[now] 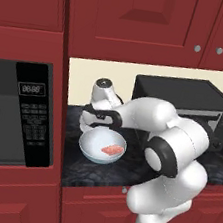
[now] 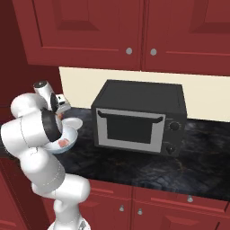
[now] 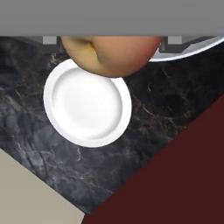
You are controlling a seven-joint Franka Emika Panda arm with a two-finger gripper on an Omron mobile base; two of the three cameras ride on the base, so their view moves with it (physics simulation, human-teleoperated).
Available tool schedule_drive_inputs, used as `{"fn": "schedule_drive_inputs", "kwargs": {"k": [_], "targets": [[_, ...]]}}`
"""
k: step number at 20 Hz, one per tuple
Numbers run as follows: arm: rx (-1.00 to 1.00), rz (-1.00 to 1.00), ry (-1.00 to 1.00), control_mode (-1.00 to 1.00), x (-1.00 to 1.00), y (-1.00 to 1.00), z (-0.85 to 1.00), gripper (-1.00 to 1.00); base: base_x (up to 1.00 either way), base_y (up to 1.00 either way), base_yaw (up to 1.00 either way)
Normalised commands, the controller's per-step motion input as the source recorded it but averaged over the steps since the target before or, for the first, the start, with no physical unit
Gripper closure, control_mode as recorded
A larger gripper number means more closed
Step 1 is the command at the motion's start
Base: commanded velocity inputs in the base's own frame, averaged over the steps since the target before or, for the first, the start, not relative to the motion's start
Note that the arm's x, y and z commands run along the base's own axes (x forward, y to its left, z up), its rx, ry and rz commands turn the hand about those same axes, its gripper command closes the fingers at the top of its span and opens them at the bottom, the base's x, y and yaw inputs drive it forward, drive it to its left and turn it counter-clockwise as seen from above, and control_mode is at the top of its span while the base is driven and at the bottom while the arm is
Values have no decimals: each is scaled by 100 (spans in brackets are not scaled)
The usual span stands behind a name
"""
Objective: Remove the peach from the bowl and place it on the small plate. Then place the bowl with only the steak in the microwave, close the door, and press the start button to microwave the steak.
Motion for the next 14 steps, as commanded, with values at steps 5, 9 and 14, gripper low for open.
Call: {"fn": "schedule_drive_inputs", "kwargs": {"k": [5, 9, 14], "targets": [[3, -12, 1, -100, 50, 6, -3, 100, 0, 0, 0], [5, -8, 11, -100, 47, 0, -34, 100, 0, 0, 0], [6, -3, 19, -100, 47, -3, -65, 100, 0, 0, 0]]}}
